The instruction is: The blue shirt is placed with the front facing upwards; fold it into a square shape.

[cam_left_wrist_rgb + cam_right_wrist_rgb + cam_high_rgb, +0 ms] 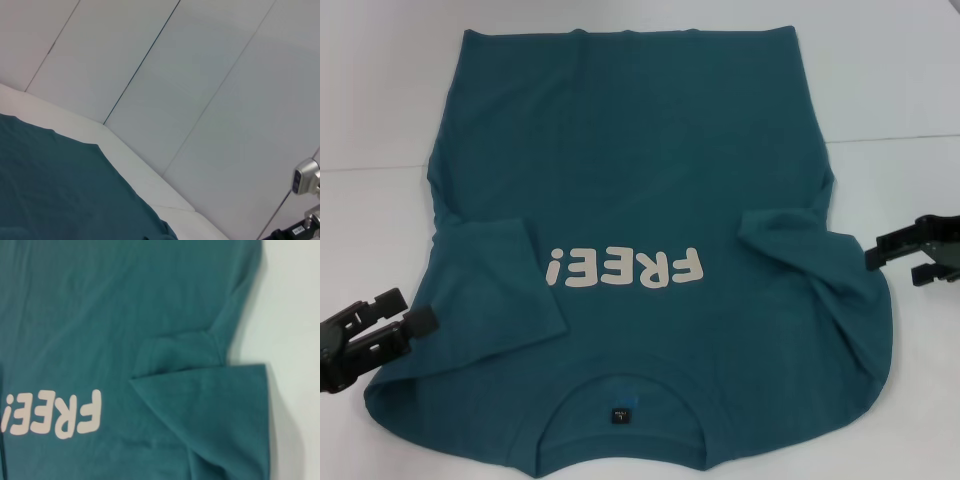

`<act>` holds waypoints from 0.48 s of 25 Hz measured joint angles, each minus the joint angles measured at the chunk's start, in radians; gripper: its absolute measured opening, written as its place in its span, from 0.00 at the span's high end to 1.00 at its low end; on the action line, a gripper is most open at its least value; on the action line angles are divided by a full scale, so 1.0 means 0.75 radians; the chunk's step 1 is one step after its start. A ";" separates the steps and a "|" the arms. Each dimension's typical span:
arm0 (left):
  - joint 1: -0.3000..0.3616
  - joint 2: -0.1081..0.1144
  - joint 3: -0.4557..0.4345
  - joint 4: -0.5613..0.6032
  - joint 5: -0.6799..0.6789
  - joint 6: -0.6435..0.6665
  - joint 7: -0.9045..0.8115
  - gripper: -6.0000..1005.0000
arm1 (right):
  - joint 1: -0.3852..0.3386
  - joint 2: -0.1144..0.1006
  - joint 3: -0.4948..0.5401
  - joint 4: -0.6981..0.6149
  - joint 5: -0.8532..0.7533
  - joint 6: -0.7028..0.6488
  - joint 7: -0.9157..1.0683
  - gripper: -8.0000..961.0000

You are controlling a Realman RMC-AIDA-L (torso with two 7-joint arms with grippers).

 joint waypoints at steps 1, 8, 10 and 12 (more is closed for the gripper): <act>0.000 0.000 0.000 0.000 0.000 0.000 0.000 0.07 | -0.005 -0.001 0.000 0.000 0.000 0.000 0.004 0.15; 0.009 0.000 0.000 0.000 -0.011 0.000 0.000 0.08 | -0.017 0.001 -0.011 0.057 -0.003 0.074 0.014 0.17; 0.009 0.000 0.000 0.000 -0.014 0.000 0.000 0.08 | -0.014 0.008 -0.014 0.081 -0.003 0.111 0.014 0.17; 0.009 0.000 0.000 0.000 -0.018 -0.001 0.000 0.08 | -0.009 0.012 -0.016 0.109 -0.003 0.151 0.012 0.18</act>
